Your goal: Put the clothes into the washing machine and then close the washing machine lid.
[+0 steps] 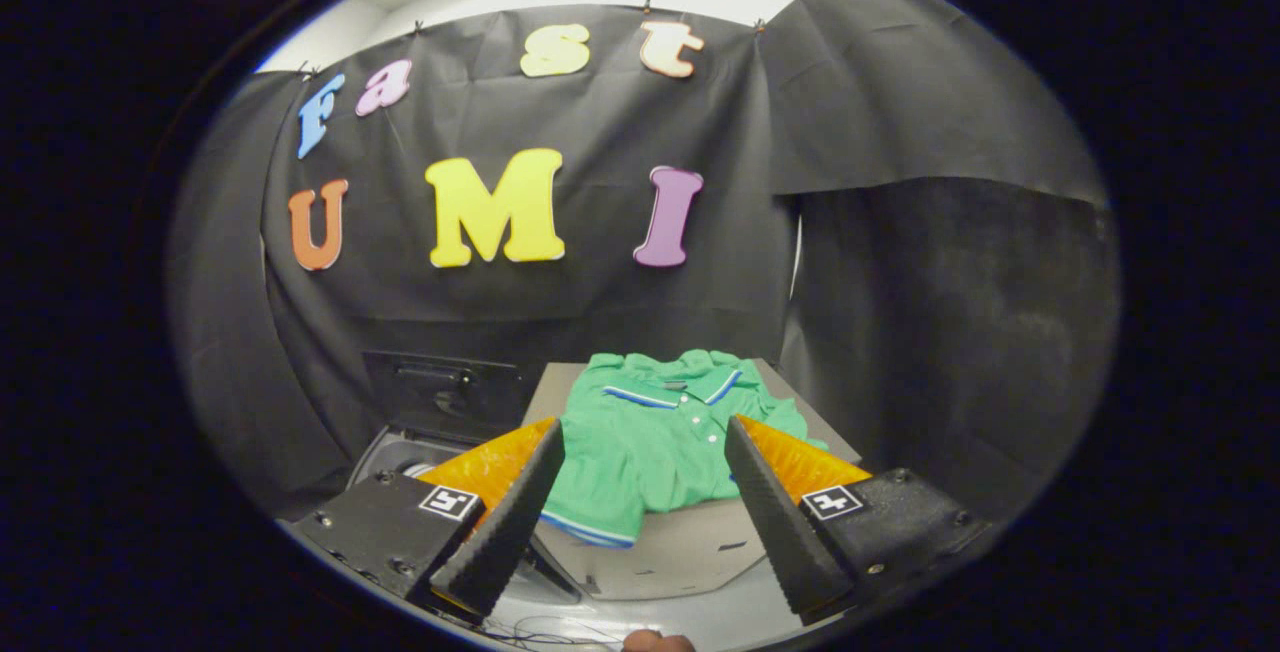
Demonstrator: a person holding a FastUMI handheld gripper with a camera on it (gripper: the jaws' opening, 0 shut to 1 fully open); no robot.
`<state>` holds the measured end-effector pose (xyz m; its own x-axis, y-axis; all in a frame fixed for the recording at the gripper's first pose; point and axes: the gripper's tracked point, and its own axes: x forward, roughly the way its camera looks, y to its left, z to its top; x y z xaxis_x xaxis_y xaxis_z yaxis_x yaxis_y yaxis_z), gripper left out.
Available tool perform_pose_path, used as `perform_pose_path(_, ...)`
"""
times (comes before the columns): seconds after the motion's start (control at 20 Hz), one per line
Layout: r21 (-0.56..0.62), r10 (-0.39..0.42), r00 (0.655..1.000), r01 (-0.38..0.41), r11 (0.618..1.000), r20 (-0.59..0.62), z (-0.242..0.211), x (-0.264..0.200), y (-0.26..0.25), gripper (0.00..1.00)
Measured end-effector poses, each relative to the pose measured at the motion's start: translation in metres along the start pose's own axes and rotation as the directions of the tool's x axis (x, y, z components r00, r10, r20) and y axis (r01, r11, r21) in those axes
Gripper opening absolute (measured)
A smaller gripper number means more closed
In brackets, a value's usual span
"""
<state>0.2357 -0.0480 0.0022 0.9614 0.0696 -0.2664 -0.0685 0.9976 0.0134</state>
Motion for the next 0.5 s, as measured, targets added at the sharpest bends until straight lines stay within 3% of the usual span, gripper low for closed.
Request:
perform_pose_path(0.3,-0.005,0.043,0.977,-0.045,0.999,-0.210,-0.018,0.121,-0.027,1.00)
perform_pose_path(0.5,-0.041,0.027,0.953,-0.041,0.998,-0.303,-0.034,0.161,-0.041,1.00)
